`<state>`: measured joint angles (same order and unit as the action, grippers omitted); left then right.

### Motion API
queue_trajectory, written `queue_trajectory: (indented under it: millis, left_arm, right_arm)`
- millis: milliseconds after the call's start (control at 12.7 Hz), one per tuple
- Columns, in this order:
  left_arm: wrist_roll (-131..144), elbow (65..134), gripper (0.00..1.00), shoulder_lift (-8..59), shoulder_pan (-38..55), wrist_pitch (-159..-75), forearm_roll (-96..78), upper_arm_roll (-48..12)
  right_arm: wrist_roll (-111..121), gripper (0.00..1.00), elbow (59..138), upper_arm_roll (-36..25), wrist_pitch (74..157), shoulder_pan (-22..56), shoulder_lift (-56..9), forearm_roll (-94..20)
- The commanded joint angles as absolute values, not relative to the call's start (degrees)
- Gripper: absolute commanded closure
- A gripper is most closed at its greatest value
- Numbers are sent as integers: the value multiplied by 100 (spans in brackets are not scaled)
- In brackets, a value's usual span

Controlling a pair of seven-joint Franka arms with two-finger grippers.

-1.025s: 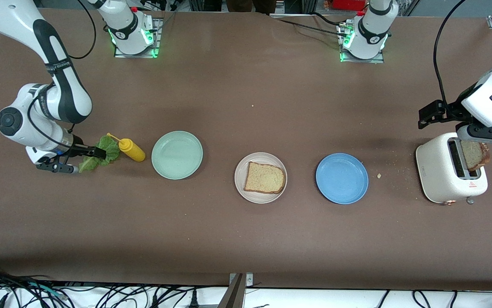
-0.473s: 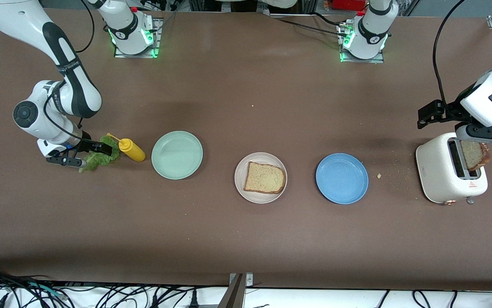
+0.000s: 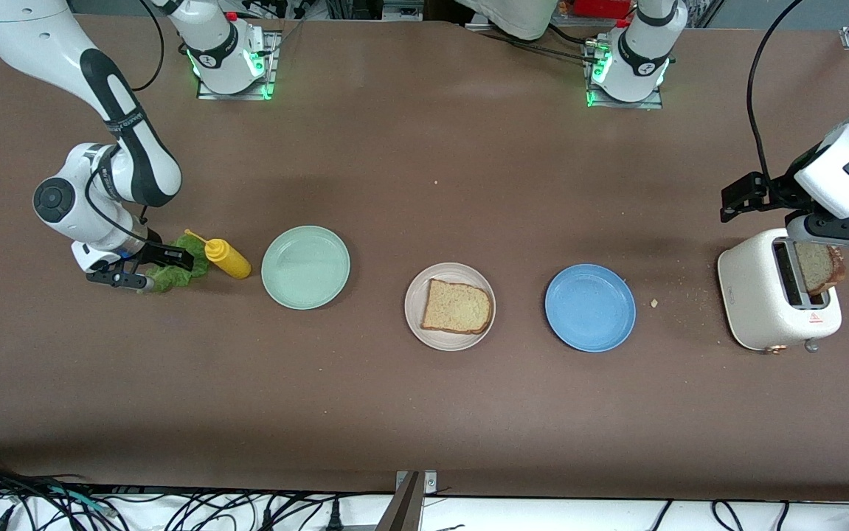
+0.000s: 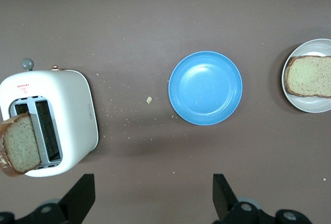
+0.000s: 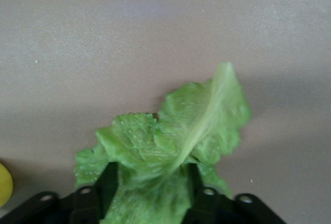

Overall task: Make sandwich in beige plate with both arms
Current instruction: 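Lower the right gripper and grasp the green lettuce leaf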

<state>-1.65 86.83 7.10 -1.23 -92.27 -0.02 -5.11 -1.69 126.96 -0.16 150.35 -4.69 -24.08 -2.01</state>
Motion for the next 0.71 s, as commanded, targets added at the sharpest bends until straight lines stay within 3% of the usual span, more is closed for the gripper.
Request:
queue_trajectory:
  millis: [0,315,631]
  left_arm:
    - [-229,8613,0,721,-105,-9237,158,-510]
    - [-229,8613,0,721,-114,-9237,167,-510]
    - [-229,8613,0,721,-114,-9237,167,-510]
  right_arm:
    - [-211,61,12744,26,15214,-519,-2531,-123]
    - [-211,90,12727,26,15372,-510,-2672,-132]
    - [-194,97,12613,26,15311,-492,-2558,-132]
